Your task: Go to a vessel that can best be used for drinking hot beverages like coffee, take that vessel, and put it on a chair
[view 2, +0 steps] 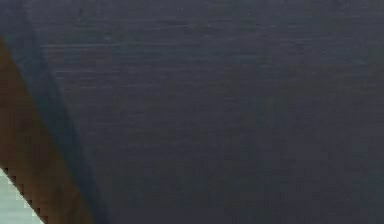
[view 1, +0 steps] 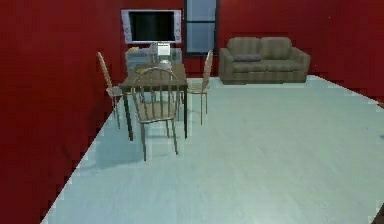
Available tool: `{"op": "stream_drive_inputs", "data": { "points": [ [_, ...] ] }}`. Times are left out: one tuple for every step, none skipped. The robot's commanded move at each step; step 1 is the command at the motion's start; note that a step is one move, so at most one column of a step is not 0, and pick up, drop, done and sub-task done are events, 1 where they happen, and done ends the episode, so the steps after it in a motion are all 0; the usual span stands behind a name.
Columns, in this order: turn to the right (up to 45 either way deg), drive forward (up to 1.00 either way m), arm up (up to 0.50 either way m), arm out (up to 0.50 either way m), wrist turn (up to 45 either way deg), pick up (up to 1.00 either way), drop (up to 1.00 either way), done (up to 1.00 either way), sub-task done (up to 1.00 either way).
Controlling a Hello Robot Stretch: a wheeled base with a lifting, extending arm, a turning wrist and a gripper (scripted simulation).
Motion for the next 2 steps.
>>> {"op": "stream_drive_inputs", "data": {
  "points": [
    [0.0,0.3,0.0,0.0,0.0,0.0,0.0,0.0,0.0],
    [-6.0,0.0,0.0,0.0,0.0,0.0,0.0,0.0,0.0]
  ]
}}
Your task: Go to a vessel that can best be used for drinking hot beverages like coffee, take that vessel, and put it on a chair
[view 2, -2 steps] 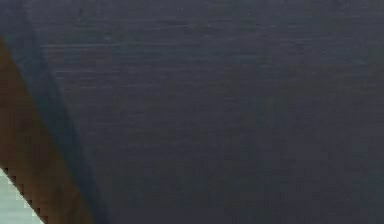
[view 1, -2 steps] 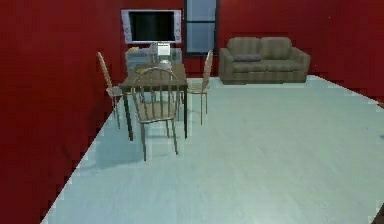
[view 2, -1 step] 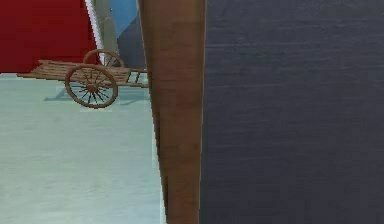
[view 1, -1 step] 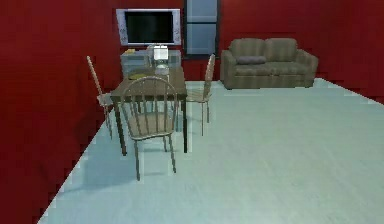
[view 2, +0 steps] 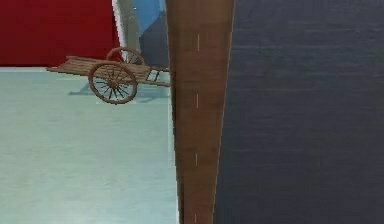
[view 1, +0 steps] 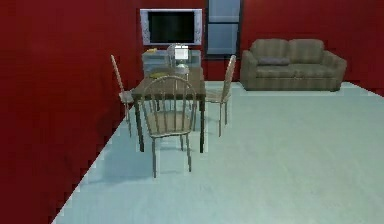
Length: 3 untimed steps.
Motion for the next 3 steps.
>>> {"op": "stream_drive_inputs", "data": {
  "points": [
    [0.0,0.3,0.0,0.0,0.0,0.0,0.0,0.0,0.0],
    [45.0,0.0,0.0,0.0,0.0,0.0,0.0,0.0,0.0],
    [45.0,0.0,0.0,0.0,0.0,0.0,0.0,0.0,0.0]
  ]
}}
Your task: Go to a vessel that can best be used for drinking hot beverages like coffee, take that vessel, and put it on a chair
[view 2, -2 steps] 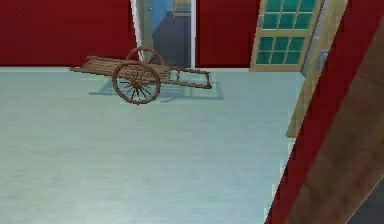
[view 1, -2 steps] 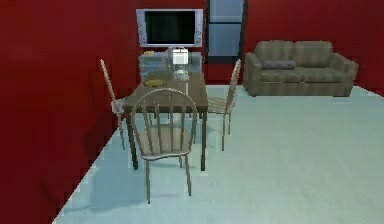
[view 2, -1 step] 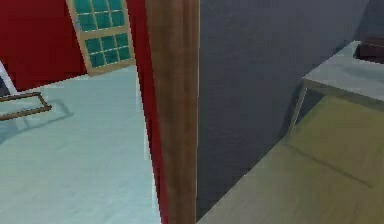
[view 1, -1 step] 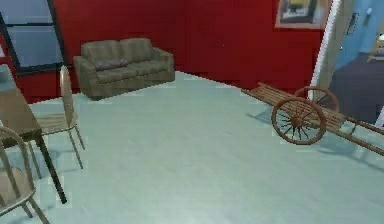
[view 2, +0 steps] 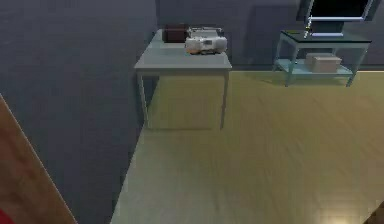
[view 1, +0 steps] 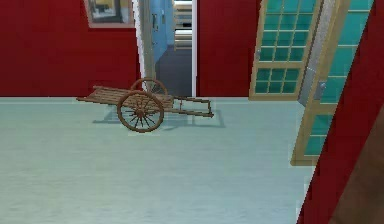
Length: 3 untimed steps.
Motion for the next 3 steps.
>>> {"op": "stream_drive_inputs", "data": {
  "points": [
    [0.0,0.65,0.0,0.0,0.0,0.0,0.0,0.0,0.0],
    [27.0,0.0,0.0,0.0,0.0,0.0,0.0,0.0,0.0],
    [3.0,0.0,0.0,0.0,0.0,0.0,0.0,0.0,0.0]
  ]
}}
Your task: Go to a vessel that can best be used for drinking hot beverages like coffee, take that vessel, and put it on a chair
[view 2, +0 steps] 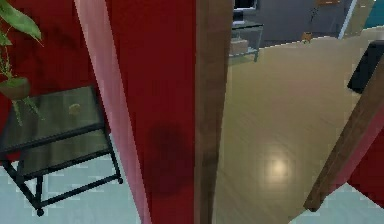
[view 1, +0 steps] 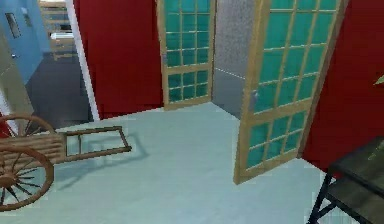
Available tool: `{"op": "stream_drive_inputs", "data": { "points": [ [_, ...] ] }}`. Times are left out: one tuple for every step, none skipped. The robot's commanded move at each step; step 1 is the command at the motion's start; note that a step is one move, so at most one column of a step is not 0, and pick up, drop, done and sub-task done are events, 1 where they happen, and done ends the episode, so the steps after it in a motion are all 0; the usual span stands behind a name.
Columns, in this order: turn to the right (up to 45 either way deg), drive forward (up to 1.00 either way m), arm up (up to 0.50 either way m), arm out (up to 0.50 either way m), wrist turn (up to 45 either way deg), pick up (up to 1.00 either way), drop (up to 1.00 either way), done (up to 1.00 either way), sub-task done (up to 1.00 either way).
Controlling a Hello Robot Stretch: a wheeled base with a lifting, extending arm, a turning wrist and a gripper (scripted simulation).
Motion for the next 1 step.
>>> {"op": "stream_drive_inputs", "data": {
  "points": [
    [-6.0,0.0,0.0,0.0,0.0,0.0,0.0,0.0,0.0]
  ]
}}
